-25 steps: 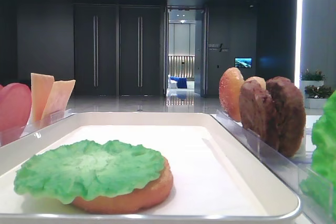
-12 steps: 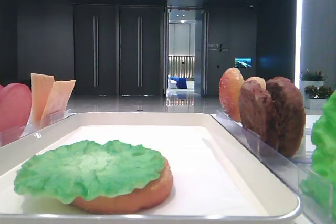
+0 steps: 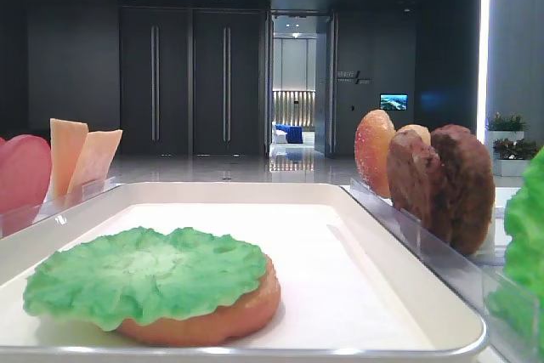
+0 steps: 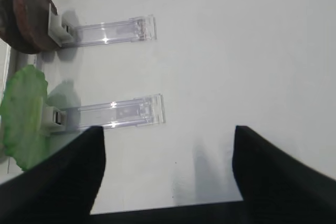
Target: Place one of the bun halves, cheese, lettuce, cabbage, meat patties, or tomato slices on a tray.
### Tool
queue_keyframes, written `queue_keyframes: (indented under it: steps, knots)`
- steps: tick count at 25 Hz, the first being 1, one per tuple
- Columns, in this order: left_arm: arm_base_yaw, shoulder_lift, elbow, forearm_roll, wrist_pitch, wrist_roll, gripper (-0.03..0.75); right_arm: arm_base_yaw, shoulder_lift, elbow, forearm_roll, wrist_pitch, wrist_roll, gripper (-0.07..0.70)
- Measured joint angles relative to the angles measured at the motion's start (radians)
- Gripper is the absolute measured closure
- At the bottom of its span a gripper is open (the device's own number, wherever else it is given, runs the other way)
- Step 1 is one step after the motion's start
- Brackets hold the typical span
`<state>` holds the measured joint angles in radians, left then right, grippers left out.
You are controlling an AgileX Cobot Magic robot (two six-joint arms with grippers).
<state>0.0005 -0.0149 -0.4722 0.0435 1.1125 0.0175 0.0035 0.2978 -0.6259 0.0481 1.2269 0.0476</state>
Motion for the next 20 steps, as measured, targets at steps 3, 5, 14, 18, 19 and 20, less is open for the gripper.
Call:
queue_keyframes:
  steps: [3,5,14,18,19,20]
  knots:
    - [0.000,0.000,0.000,0.000,0.000,0.000,0.118,0.000,-0.062,0.001,0.000,0.000,-0.004,0.145]
    - [0.000,0.000,0.000,0.000,0.000,0.000,0.118,0.000,-0.102,0.001,0.000,0.000,-0.007,0.145]
    - [0.000,0.000,0.000,0.000,0.000,0.000,0.118,0.000,-0.297,0.013,0.000,-0.006,-0.048,0.145]
    - [0.000,0.000,0.000,0.000,0.000,0.000,0.118,0.000,-0.306,0.053,0.000,-0.005,-0.048,0.145]
    - [0.000,0.000,0.000,0.000,0.000,0.000,0.118,0.000,-0.306,0.068,0.000,-0.005,-0.048,0.145]
    - [0.000,0.000,0.000,0.000,0.000,0.000,0.118,0.000,-0.306,0.078,0.000,-0.005,-0.048,0.145]
